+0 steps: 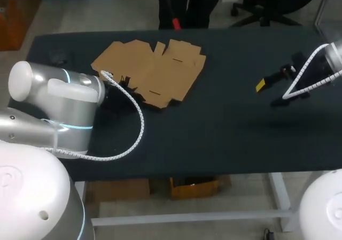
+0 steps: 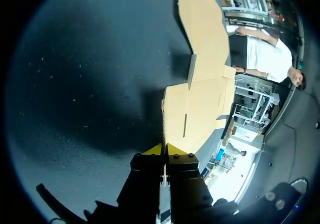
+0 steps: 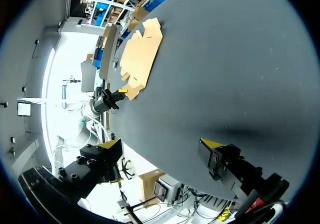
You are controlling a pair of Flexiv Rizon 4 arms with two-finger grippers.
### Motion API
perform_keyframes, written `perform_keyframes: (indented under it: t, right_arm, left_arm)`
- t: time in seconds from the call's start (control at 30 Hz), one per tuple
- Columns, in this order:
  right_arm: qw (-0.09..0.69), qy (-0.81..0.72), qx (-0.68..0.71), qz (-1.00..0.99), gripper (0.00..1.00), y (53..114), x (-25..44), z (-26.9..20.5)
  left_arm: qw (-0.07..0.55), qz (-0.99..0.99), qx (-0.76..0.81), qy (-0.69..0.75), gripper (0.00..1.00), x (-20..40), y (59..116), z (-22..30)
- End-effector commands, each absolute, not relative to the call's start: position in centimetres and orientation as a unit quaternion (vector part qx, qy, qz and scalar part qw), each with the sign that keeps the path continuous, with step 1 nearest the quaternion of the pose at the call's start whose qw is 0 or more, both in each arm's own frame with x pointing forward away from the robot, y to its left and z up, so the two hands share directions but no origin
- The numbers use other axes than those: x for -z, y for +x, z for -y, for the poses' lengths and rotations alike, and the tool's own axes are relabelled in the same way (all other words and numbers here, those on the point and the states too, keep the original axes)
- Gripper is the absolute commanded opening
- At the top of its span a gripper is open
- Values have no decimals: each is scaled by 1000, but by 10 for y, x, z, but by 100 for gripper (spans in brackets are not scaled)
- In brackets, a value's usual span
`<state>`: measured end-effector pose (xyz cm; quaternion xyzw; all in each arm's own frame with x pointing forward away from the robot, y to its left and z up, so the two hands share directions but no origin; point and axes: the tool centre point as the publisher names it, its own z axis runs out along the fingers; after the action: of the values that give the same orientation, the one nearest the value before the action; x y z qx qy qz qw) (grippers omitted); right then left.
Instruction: Assemble the packaging by folding the flat box into shape, placing the metal phone stand inside, and closing the box properly
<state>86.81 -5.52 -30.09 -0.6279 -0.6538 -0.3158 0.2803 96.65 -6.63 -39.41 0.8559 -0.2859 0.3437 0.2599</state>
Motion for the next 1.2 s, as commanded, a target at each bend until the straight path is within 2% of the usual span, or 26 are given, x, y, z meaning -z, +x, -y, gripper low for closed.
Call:
perform_keyframes:
  t: [0.03,0.57,1.07,1.1,1.2]
  right_arm:
    - [281,-627,316,654,100,868,301,55]
    - [284,-623,313,658,100,872,300,51]
    - [282,-625,312,657,100,870,300,53]
    - [283,-625,312,657,100,870,300,53]
    - [283,-625,312,657,100,869,300,53]
  left_arm:
    - [277,305,-325,852,0,389,963,59]
    - [316,402,-265,818,0,373,943,56]
    - [301,487,-221,790,0,376,925,64]
    - [300,487,-221,790,9,376,925,63]
    - [297,490,-220,789,44,374,924,61]
